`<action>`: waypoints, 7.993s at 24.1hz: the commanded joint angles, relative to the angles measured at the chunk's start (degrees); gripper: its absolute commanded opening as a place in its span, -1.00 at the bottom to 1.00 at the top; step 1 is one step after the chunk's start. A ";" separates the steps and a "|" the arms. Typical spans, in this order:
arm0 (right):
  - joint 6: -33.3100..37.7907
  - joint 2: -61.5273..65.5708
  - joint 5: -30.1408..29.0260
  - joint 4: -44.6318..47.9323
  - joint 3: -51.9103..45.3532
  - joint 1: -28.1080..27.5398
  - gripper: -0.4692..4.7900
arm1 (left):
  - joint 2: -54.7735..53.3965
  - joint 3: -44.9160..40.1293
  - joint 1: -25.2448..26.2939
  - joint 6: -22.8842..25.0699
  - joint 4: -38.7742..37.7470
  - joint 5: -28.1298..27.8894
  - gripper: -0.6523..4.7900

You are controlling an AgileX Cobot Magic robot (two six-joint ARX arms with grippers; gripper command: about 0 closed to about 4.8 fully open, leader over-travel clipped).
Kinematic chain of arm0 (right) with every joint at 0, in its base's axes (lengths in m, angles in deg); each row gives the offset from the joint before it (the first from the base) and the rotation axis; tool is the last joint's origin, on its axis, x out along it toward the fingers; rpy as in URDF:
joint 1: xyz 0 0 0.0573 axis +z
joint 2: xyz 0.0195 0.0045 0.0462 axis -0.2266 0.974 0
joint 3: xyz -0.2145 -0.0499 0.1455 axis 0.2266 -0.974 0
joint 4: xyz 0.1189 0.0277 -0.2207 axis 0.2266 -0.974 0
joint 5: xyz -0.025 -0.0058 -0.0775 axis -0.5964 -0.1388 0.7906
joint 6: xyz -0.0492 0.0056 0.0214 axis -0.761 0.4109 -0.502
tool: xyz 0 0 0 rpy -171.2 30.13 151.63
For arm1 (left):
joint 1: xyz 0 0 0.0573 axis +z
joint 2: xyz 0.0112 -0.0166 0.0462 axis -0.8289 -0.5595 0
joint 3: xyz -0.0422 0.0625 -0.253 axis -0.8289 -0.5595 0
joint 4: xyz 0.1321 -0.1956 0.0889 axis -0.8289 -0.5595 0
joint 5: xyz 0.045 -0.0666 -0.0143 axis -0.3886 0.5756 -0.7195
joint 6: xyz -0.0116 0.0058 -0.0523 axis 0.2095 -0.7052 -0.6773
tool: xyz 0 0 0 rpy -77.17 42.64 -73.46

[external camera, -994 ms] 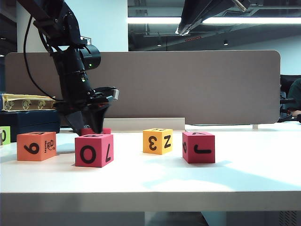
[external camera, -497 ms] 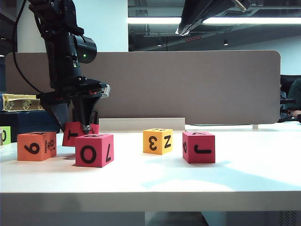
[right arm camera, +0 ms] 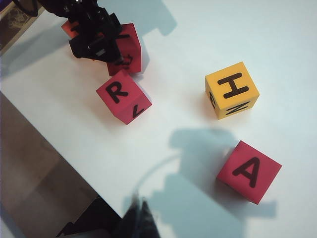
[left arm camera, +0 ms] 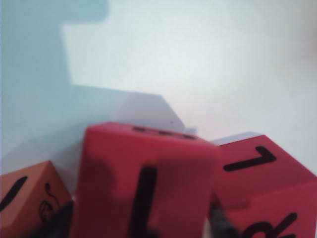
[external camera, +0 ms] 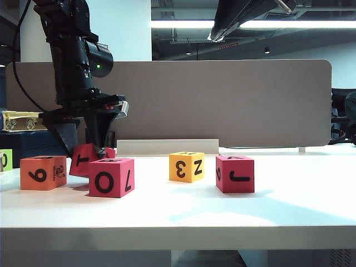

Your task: Select the appropriate blocks from the scattered letter blocks on the table and arrange them in a row to spell out "ALOHA".

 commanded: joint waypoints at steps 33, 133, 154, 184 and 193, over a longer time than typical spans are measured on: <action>-0.39 -3.72 0.15 -0.35 0.35 0.09 -0.84 | 4.07 11.19 -10.25 5.29 -9.05 1.70 -0.78; -3.63 -3.67 8.83 -1.84 0.33 -0.09 -0.84 | -7.26 12.22 -14.71 3.54 13.70 3.08 0.62; -4.68 -3.67 8.83 -2.01 0.33 -0.09 -0.84 | -8.35 12.74 -18.84 3.78 15.69 -2.60 0.62; -4.63 -4.90 8.81 -2.84 1.20 -0.07 -0.84 | -7.85 12.59 -19.30 -8.72 20.92 -9.97 0.89; -4.66 -4.90 8.81 -3.19 1.20 -0.07 -0.84 | -9.57 12.59 -19.30 -11.93 20.44 -9.68 0.87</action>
